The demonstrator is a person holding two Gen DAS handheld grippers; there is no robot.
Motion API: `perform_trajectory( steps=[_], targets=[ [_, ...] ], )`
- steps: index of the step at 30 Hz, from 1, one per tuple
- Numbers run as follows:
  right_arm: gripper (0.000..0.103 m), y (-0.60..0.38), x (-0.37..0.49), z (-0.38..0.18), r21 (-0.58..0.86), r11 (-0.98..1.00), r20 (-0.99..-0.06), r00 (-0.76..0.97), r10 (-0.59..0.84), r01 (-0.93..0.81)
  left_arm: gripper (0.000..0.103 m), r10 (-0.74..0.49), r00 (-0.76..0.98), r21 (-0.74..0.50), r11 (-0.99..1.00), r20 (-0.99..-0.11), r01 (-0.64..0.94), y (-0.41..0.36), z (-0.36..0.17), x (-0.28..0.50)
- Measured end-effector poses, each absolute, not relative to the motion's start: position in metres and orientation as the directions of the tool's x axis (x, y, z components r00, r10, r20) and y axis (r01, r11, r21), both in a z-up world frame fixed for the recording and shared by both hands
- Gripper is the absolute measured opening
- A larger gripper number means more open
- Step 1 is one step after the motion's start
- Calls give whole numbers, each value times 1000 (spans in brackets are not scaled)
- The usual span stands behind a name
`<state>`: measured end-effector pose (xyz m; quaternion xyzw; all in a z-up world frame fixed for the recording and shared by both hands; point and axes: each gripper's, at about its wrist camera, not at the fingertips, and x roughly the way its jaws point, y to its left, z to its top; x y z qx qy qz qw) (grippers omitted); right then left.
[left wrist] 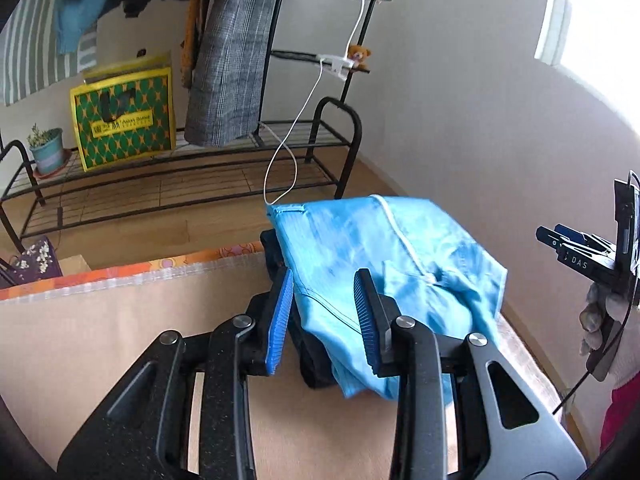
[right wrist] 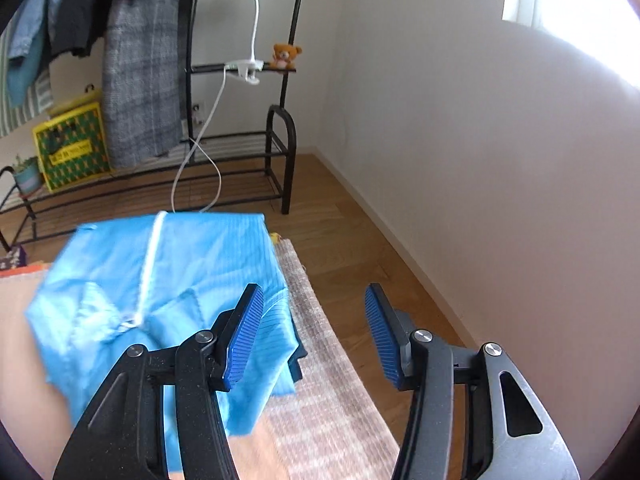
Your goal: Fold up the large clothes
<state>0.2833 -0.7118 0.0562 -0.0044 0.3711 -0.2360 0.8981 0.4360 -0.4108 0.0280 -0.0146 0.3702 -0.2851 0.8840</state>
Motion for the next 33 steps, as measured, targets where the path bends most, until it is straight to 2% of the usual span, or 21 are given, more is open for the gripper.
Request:
perform_trajectory(
  steps=[3,10,17,21,24,29,30,31,33],
  targets=[
    [51,-695,269,84,-182,899,-655,633,-413,399,32,-502,601,-196,843,-622,501,-396,62,404],
    [51,-654,228,136,-168,916,-624,680,-385,365,32,-542,618,-210,823,-569,528,-351,131,326],
    [51,-607,157,190,-127,927,-572,737,-359,353,32,-548,665,-126,810,-507,572,-294,198,224],
    [51,-581,119,219,-105,934,-529,776,-344,342,49,-586,669,-137,790,-457,598,-256,229,175],
    [53,-559,92,235,-119,937,-494,799,-342,328,51,-605,677,-142,780,-418,610,-227,250,141],
    [53,-528,53,245,-91,940,-465,821,-331,328,70,-629,658,-169,764,-415,623,-191,267,102],
    [53,-522,47,245,-86,942,-464,824,-325,323,77,-625,656,-171,766,-422,620,-185,268,95],
    [55,-516,41,245,-83,944,-463,826,-320,319,85,-617,661,-164,772,-427,614,-180,268,87],
    [62,-506,31,244,-68,944,-459,830,-316,322,88,-602,677,-129,780,-422,613,-171,267,70]
  ],
)
